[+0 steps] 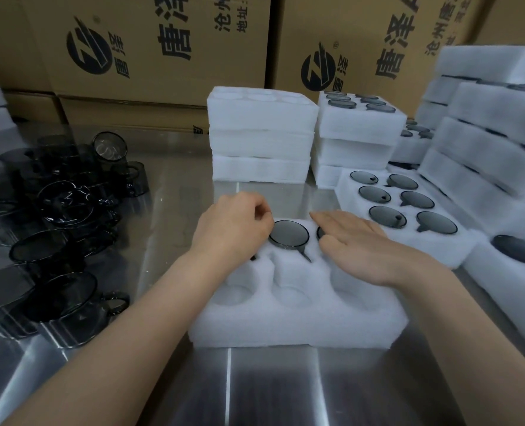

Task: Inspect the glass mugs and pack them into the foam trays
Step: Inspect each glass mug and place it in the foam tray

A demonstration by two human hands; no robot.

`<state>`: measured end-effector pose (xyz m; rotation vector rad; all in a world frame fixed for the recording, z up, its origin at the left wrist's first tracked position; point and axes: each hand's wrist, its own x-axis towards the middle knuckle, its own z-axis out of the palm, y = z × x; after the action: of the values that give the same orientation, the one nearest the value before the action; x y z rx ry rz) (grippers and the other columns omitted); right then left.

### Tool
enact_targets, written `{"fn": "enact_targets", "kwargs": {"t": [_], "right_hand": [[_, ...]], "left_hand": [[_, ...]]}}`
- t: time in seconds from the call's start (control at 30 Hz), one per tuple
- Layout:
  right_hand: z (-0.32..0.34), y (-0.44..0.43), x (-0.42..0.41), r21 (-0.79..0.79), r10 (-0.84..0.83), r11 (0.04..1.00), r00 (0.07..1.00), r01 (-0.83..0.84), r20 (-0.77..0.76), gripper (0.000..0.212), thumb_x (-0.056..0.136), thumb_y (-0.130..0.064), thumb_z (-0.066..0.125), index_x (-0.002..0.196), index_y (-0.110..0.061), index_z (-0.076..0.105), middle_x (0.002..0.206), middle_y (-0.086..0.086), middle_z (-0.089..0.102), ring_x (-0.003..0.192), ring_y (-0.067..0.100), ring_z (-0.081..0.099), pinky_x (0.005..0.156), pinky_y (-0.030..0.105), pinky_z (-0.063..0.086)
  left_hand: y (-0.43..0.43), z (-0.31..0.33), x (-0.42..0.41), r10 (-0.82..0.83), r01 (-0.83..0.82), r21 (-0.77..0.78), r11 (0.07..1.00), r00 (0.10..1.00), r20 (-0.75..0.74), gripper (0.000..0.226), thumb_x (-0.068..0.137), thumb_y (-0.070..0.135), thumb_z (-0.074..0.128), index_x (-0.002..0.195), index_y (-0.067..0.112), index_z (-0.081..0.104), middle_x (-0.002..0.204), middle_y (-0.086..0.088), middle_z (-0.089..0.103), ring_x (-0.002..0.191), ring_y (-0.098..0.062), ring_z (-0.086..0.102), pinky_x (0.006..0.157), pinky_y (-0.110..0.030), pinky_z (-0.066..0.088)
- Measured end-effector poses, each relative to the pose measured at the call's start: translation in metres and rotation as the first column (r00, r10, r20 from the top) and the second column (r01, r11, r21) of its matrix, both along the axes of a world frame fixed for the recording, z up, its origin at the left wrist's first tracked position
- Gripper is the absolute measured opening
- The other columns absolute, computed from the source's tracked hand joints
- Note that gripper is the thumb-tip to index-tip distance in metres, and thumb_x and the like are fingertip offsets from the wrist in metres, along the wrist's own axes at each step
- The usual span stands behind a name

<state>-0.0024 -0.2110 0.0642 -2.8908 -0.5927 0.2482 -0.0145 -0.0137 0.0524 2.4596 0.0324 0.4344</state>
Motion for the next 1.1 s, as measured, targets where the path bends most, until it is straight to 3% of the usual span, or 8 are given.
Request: {"fn": "enact_targets", "kwargs": {"t": [0.13, 0.27, 0.4, 0.53, 0.67, 0.83, 1.1], "right_hand": [[-0.002, -0.002, -0.001, 0.059, 0.001, 0.998, 0.999, -0.003, 0.033, 0.055, 0.101, -0.03, 0.02, 0.155, -0.032, 0.012, 0.163, -0.012, 0.01, 0.147, 0.004, 0.004, 0.115, 0.027, 0.001], [-0.005, -0.003, 0.0, 0.103, -0.005, 0.995, 0.998, -0.002, 0.06, 0.053, 0.102, -0.029, 0.021, 0.155, -0.032, 0.017, 0.161, -0.013, 0.018, 0.145, 0.005, 0.011, 0.112, 0.024, 0.005], [-0.008, -0.002, 0.003, 0.107, -0.018, 0.994, 0.996, 0.008, 0.092, 0.053, 0.102, -0.028, 0.022, 0.154, -0.033, 0.021, 0.159, -0.012, 0.023, 0.144, 0.008, 0.016, 0.109, 0.026, 0.009], [-0.01, -0.001, 0.005, 0.126, -0.026, 0.992, 0.994, 0.012, 0.11, 0.053, 0.101, -0.028, 0.023, 0.153, -0.033, 0.024, 0.157, -0.011, 0.028, 0.142, 0.008, 0.019, 0.105, 0.025, 0.01], [-0.011, -0.002, 0.006, 0.126, -0.025, 0.992, 0.99, 0.007, 0.137, 0.053, 0.101, -0.028, 0.023, 0.153, -0.032, 0.025, 0.155, -0.01, 0.032, 0.141, 0.011, 0.023, 0.106, 0.028, 0.012], [-0.013, -0.002, 0.008, 0.134, -0.03, 0.991, 0.987, 0.009, 0.158, 0.052, 0.1, -0.027, 0.025, 0.152, -0.031, 0.028, 0.152, -0.008, 0.037, 0.139, 0.013, 0.026, 0.103, 0.029, 0.014], [-0.014, -0.002, 0.009, 0.156, -0.028, 0.988, 0.983, -0.001, 0.181, 0.051, 0.101, -0.027, 0.026, 0.151, -0.031, 0.031, 0.151, -0.008, 0.039, 0.138, 0.014, 0.028, 0.098, 0.027, 0.014]], "left_hand": [[0.001, 0.007, 0.0, 0.042, -0.036, -0.068, 0.997, 0.995, 0.087, 0.015, 0.087, 0.024, 0.054, 0.088, 0.028, 0.069, 0.092, 0.008, 0.069, 0.09, -0.023, 0.064, 0.08, -0.037, 0.053], [0.023, 0.019, 0.013, 0.242, -0.251, 0.022, 0.968, 0.951, 0.194, 0.02, 0.087, 0.027, 0.055, 0.104, 0.025, 0.066, 0.109, -0.002, 0.061, 0.096, -0.031, 0.06, 0.071, -0.033, 0.041], [0.062, 0.023, 0.038, 0.428, -0.431, 0.145, 0.89, 0.902, 0.055, 0.039, 0.09, 0.024, 0.055, 0.122, 0.003, 0.049, 0.132, -0.02, 0.038, 0.105, -0.045, 0.054, 0.075, -0.04, 0.036], [0.096, 0.015, 0.06, 0.493, -0.474, 0.16, 0.866, 0.862, -0.116, 0.057, 0.09, 0.018, 0.057, 0.136, -0.006, 0.032, 0.146, -0.029, 0.021, 0.118, -0.049, 0.048, 0.094, -0.042, 0.041], [0.118, 0.004, 0.068, 0.474, -0.445, 0.165, 0.88, 0.846, -0.243, 0.058, 0.092, 0.018, 0.054, 0.139, -0.006, 0.031, 0.146, -0.03, 0.022, 0.118, -0.049, 0.045, 0.094, -0.041, 0.04], [0.125, -0.001, 0.069, 0.49, -0.461, 0.186, 0.868, 0.854, -0.174, 0.043, 0.09, 0.017, 0.056, 0.124, -0.008, 0.046, 0.14, -0.025, 0.027, 0.101, -0.045, 0.051, 0.082, -0.04, 0.039], [0.132, -0.004, 0.071, 0.492, -0.453, 0.213, 0.866, 0.848, -0.198, 0.048, 0.092, 0.017, 0.055, 0.13, -0.007, 0.04, 0.14, -0.025, 0.025, 0.112, -0.049, 0.047, 0.096, -0.046, 0.041]]}}
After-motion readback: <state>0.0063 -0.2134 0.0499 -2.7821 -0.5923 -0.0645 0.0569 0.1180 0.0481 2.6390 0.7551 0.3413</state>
